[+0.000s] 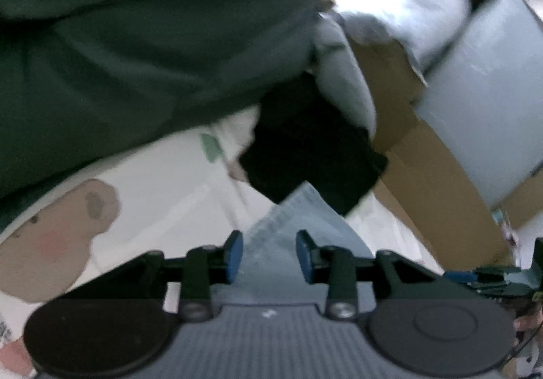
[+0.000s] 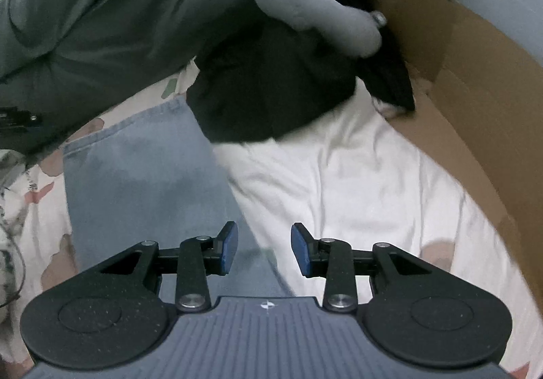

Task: Fold clothes

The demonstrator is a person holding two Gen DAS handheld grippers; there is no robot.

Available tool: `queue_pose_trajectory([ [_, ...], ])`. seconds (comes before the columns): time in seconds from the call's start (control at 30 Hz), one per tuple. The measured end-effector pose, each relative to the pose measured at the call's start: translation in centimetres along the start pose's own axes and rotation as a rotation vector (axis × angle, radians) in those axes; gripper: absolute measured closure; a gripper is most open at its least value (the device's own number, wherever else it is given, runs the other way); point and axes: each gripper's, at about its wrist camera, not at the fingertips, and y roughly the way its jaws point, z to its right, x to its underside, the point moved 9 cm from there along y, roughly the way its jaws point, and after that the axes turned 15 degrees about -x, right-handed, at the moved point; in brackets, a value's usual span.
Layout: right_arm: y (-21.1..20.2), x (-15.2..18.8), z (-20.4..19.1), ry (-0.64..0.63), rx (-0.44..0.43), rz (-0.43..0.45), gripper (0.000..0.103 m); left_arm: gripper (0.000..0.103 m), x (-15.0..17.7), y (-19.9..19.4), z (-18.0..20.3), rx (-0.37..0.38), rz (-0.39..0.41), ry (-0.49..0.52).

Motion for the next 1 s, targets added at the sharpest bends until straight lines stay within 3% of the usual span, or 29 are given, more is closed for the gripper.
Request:
queue_pose_trajectory([
  [0.33, -1.0, 9.3, 2.3, 0.105, 0.054, -0.013, 0.061, 0.067, 1.4, 4.8, 6.7, 0.026, -0.049, 0.273],
  [0.53, -0.9, 14.0, 3.0, 0.139, 0.071, -0.031, 0.061, 0.067, 1.7, 7.7, 9.0, -0.003, -0.059, 0.361],
  [0.93, -0.5, 18.4, 4.1, 0.169, 0.075, 0.006, 0.062, 0.083, 3.6, 12.3, 10.4, -0.129, -0.079, 0.529],
  [1.0, -0.8, 18.7, 4.1, 0.159, 0.075, 0.005, 0.062, 0.088, 3.3, 12.2, 10.4, -0.153, -0.089, 0.515],
])
